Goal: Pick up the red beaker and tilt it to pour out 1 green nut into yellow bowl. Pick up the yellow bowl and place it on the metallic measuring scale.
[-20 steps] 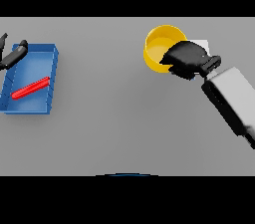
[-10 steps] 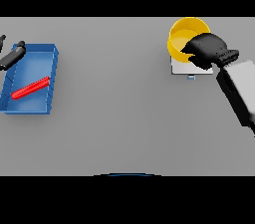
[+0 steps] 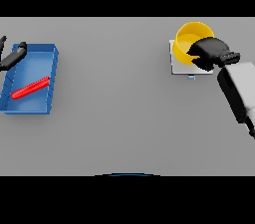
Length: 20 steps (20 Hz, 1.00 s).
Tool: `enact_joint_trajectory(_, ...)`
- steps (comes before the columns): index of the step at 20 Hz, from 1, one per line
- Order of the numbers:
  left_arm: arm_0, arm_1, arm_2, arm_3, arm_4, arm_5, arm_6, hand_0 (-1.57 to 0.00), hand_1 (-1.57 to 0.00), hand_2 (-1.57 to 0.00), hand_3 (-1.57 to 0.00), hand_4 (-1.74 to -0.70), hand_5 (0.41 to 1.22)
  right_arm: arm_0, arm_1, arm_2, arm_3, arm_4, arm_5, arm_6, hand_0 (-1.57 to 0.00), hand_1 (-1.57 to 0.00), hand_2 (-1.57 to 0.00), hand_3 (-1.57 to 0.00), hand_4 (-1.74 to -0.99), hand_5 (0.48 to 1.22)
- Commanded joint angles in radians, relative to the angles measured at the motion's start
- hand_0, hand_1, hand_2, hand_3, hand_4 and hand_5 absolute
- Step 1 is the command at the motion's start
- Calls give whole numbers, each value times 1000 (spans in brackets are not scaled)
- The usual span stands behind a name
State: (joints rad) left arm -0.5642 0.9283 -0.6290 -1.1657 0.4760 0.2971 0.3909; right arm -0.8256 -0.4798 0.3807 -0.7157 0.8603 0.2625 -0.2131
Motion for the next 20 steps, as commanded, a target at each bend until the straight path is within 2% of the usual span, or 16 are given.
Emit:
enact_joint_trajectory(1, -1, -2, 0, 0, -1, 2, -4, 1, 1, 1, 1, -729, 713, -5, 1, -5, 16, -4, 3, -2, -1528, -1571, -1382, -1440, -1741, 1221)
enact_joint_trajectory(3, -6, 11, 3, -11, -1, 2, 6, 1, 1, 1, 1, -727, 712, 3, -3, -5, 14, -8, 18, 0, -1417, -1571, -1363, -1487, -1741, 1221)
enact_joint_trajectory(5, -13, 4, -3, -5, -2, -4, 21, 1, 1, 1, 1, -727, 715, 2, 1, -4, 21, -6, 26, 7, -1397, -1571, -1385, -1363, -1741, 1221)
enact_joint_trajectory(6, -8, 8, 1, -9, 4, -8, 15, 1, 1, 1, 1, -729, 717, 1, 8, -7, 29, -10, 29, 8, -1332, -1459, -1423, -1198, -1741, 1221)
enact_joint_trajectory(7, -7, 11, 3, -10, 3, -5, 14, 1, 1, 1, 1, -730, 720, 8, 2, -14, 23, -18, 36, -13, -1128, -1322, -1330, -1057, -1701, 1221)
enact_joint_trajectory(8, 1, 14, 6, -4, 6, -14, -3, 1, 1, 1, 1, -732, 723, 11, -4, -17, 23, -21, 38, -21, -902, -1150, -1186, -937, -1660, 1143)
enact_joint_trajectory(9, -8, 10, 7, 4, 6, -15, 6, 1, 1, 1, 1, -733, 728, 8, -3, -26, 25, -27, 42, -5, -721, -980, -1042, -833, -1619, 1072)
enact_joint_trajectory(12, -15, -1, 3, 9, 1, -14, 1, 1, 1, 1, 1, -727, 717, -5, -5, -23, 44, -21, 61, 5, -369, -582, -693, -613, -1539, 933)
enact_joint_trajectory(14, -13, -6, 0, 3, 1, -11, 4, 1, 1, 1, 1, -724, 708, -6, -9, -6, 49, -6, 61, -11, -236, -380, -519, -525, -1501, 877)
enact_joint_trajectory(16, -20, -15, 0, 33, -5, -15, -4, 1, 1, 1, 1, -722, 703, -19, -6, 6, 58, 8, 50, -27, -150, -243, -375, -449, -1469, 842)
enact_joint_trajectory(20, -19, -5, 5, 19, 1, -17, -3, 1, 1, 1, 1, -719, 696, -22, -9, -2, 79, 2, 72, -9, -61, -99, -161, -323, -1422, 785)
